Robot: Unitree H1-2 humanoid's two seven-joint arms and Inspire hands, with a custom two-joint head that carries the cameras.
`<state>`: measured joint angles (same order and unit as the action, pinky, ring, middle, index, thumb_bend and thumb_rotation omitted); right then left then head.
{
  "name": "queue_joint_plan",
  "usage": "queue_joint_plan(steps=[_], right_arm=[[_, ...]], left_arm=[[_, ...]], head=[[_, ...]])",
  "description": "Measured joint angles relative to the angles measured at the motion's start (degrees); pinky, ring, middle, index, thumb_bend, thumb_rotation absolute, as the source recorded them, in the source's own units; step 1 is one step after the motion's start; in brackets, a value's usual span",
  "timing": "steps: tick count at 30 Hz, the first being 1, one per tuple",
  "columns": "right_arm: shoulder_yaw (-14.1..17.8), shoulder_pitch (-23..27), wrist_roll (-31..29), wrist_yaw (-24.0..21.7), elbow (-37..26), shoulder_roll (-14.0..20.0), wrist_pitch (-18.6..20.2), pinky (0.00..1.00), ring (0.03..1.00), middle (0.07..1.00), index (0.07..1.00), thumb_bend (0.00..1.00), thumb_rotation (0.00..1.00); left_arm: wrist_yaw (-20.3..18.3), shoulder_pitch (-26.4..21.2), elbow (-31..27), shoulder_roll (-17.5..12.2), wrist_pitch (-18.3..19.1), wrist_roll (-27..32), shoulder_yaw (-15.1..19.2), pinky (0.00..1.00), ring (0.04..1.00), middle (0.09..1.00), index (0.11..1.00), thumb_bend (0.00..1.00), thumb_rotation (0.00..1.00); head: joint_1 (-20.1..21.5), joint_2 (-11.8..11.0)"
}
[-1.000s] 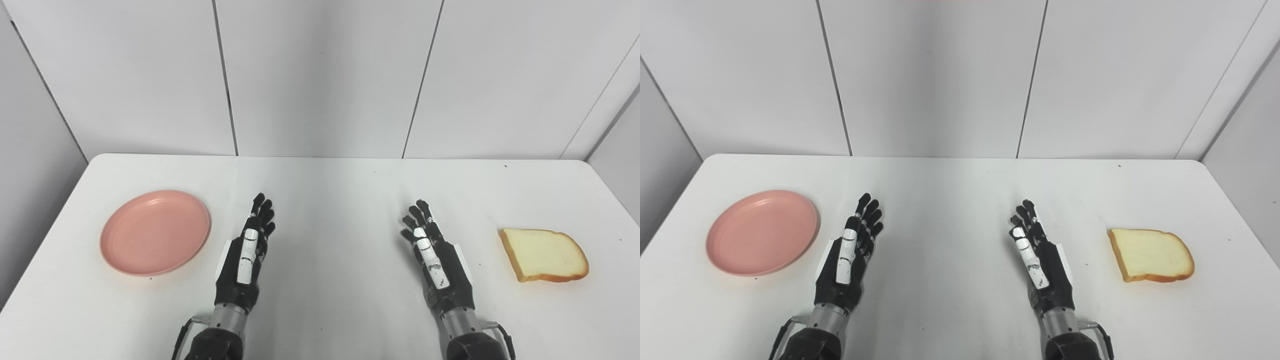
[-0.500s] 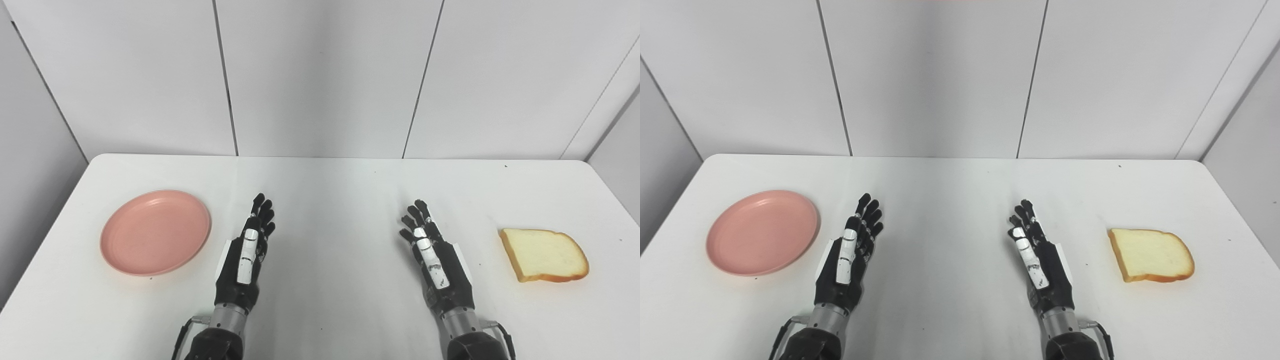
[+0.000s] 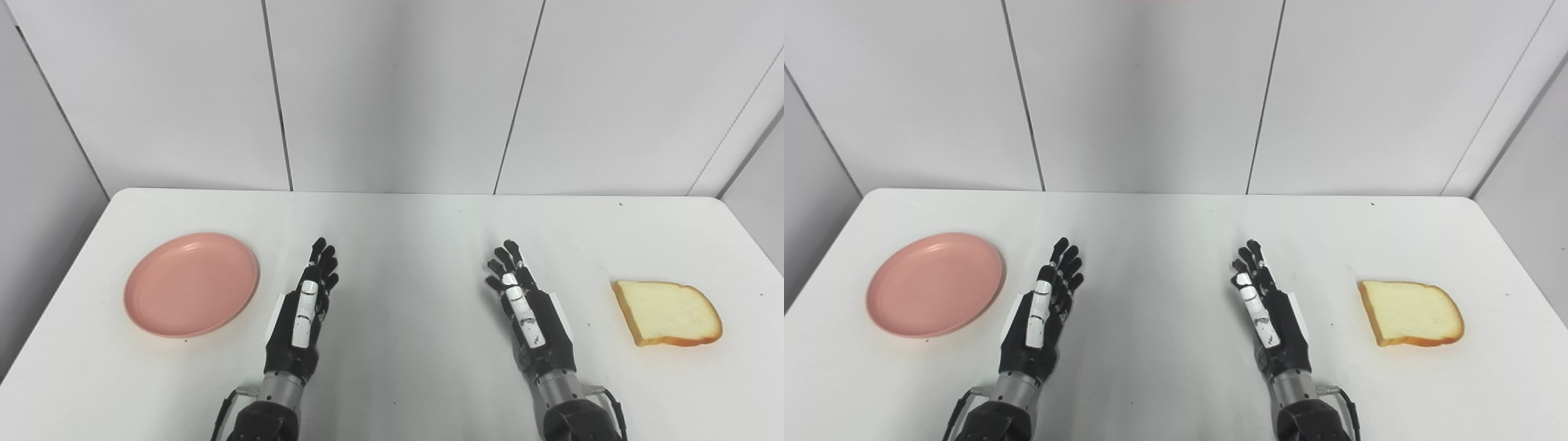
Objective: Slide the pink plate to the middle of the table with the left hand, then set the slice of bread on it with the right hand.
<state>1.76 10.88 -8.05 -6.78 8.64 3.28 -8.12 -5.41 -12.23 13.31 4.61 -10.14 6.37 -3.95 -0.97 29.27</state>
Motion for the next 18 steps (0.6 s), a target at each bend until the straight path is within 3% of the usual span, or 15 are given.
queue_joint_plan(steps=[18], right_arm=[[0.01, 1.1, 0.92, 0.27, 1.77, -0.23, -0.23, 0.95, 0.946, 0.961, 0.987, 0.6, 0.76]], left_arm=[[-0.5, -1.35, 1.95, -0.27, -0.17, 0.14, 0.3, 1.0, 1.0, 1.0, 1.0, 0.69, 1.0]], head=[[-0.26, -0.44]])
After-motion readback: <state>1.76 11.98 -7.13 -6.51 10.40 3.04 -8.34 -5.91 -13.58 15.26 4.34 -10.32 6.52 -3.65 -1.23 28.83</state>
